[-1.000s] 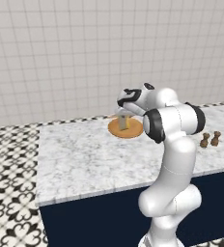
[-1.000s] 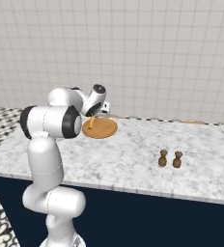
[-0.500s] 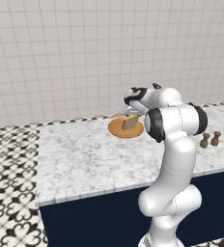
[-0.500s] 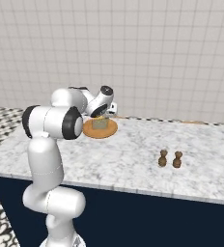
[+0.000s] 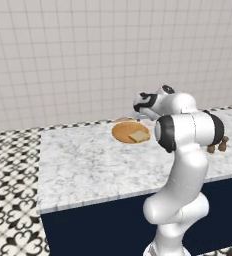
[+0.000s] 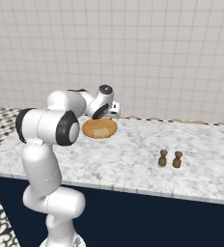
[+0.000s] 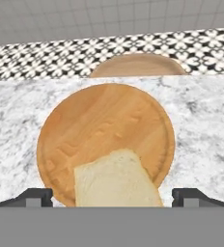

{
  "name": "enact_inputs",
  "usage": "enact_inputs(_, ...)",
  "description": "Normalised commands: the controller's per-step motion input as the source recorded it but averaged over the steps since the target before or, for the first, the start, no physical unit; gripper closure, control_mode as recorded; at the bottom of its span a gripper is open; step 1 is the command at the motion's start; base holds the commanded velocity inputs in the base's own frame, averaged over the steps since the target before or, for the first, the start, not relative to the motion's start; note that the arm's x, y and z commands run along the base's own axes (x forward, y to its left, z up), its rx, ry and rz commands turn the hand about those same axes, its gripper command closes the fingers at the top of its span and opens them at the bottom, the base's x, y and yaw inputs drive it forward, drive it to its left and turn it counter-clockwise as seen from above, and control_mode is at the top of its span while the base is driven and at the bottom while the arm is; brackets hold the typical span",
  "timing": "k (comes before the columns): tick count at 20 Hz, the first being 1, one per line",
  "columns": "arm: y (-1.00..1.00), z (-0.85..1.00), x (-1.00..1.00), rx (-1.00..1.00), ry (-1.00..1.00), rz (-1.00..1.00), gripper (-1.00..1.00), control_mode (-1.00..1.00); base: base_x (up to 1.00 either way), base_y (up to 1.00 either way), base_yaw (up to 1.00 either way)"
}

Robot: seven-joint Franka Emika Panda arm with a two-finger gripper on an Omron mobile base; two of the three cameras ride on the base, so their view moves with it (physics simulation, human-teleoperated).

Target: Start the toaster. Once the lever pops up, take the bread to the plate on the dining counter.

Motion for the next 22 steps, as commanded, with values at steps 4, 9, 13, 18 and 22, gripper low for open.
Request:
enact_inputs(4,0.94,0.70,-0.12,-0.20,0.01,-0.03,-1.00,-1.00,0.00,0.00,0.00)
enact_inputs(9,0.66,0.86,-0.37,-0.14,0.07,0.00,-1.00,-1.00,0.00,0.00,0.00)
enact_inputs(13,0.01,0.89,-0.79,-0.07,0.11,0.00,-1.00,-1.00,0.00,0.00,0.00)
enact_inputs(18,-0.06,0.54,-1.00,0.01,0.06,0.00,-1.00,-1.00,0.00,0.00,0.00)
enact_inputs(22,-0.01,0.02,-1.00,0.06,0.00,0.00,-1.00,-1.00,0.00,0.00,0.00)
